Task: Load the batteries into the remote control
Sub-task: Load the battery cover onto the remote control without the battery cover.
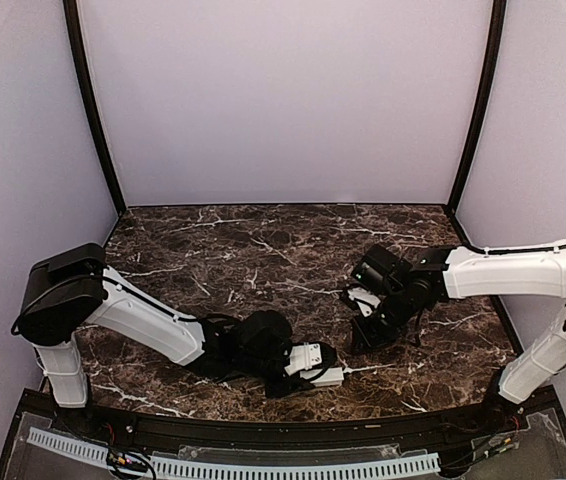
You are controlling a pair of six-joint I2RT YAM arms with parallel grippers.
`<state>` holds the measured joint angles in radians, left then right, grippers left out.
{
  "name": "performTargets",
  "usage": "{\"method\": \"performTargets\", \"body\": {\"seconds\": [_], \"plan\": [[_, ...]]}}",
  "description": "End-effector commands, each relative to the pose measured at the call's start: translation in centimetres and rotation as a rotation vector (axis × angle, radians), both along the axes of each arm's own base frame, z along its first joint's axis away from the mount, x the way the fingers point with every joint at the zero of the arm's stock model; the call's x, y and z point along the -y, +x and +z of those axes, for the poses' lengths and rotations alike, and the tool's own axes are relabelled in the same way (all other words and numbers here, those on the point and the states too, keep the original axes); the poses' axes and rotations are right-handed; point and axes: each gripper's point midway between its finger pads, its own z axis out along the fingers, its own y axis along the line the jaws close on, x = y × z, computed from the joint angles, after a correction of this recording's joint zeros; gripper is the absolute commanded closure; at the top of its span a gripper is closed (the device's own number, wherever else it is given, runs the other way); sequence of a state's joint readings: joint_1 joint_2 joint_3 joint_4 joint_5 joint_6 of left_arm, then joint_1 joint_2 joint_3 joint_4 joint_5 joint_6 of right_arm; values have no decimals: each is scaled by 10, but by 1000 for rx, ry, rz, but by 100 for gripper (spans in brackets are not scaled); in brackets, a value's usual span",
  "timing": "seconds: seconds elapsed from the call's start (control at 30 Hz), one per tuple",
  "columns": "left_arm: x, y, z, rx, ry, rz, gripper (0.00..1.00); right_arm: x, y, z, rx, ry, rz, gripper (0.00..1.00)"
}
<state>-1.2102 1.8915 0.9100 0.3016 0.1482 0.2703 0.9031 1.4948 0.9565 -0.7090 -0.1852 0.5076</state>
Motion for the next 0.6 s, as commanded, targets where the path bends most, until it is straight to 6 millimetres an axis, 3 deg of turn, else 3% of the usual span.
{"method": "performTargets", "body": {"seconds": [0.0, 0.1, 0.27, 0.43, 0.53, 0.57], "plan": [[-2, -1, 2, 1, 10, 4, 55, -4, -9, -3, -50, 45, -3, 82], [-1, -1, 12, 14, -21, 4, 45, -4, -13, -5, -78, 52, -20, 82], [-7, -3, 26, 15, -37, 6, 37, 5, -20, -14, -115, 18, -58, 86], [-33, -15, 39, 10, -48, 2, 33, 15, -25, -28, -135, -34, -107, 99], [-57, -18, 36, -4, -1, 40, 32, 12, -26, -31, -133, -51, -111, 100], [-62, -15, 44, 9, -10, 66, 32, 11, -27, -32, -130, -58, -110, 100]]}}
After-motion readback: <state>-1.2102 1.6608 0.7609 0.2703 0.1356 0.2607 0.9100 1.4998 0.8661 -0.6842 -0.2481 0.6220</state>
